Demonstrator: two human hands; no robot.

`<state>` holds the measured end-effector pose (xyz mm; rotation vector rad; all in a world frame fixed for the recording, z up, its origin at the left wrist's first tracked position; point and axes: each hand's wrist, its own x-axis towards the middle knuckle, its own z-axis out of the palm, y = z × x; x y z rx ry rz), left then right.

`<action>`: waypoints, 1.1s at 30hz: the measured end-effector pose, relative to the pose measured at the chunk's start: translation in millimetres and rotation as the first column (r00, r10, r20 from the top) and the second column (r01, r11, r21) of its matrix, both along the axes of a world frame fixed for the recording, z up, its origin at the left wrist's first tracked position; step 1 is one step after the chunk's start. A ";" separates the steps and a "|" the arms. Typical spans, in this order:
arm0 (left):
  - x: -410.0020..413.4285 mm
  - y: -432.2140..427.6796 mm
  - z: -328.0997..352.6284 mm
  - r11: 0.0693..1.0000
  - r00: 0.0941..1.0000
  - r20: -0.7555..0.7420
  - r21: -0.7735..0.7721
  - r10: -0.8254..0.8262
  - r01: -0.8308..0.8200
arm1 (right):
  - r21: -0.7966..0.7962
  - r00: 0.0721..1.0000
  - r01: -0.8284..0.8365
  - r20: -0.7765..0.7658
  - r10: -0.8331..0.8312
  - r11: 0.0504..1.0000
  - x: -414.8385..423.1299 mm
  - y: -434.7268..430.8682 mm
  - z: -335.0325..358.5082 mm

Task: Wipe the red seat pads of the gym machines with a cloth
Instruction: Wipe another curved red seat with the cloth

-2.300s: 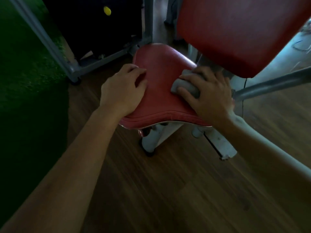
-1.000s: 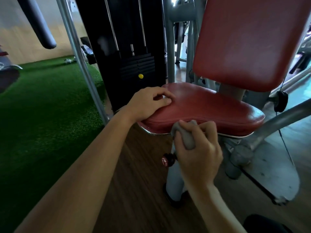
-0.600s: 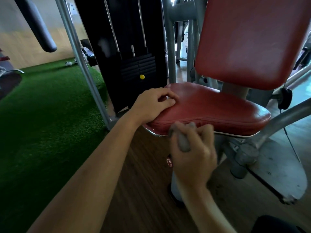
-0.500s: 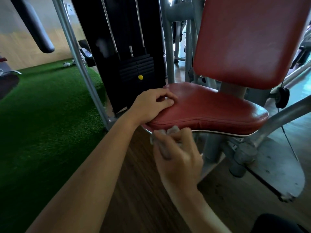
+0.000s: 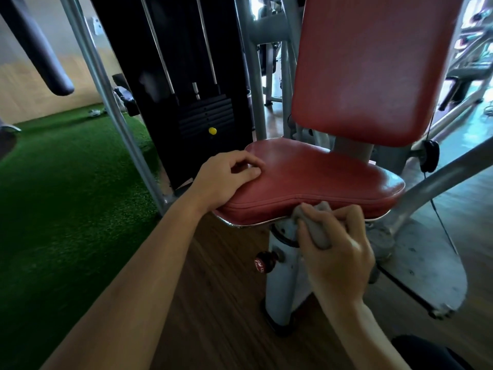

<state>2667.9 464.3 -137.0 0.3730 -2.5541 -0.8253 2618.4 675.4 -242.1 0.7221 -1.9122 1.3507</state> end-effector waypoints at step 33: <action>-1.6 5.2 0.8 0.999 0.999 -0.011 -0.026 0.036 -0.036 | -0.020 0.993 0.006 0.117 -0.003 1.000 -17.0 33.4 0.7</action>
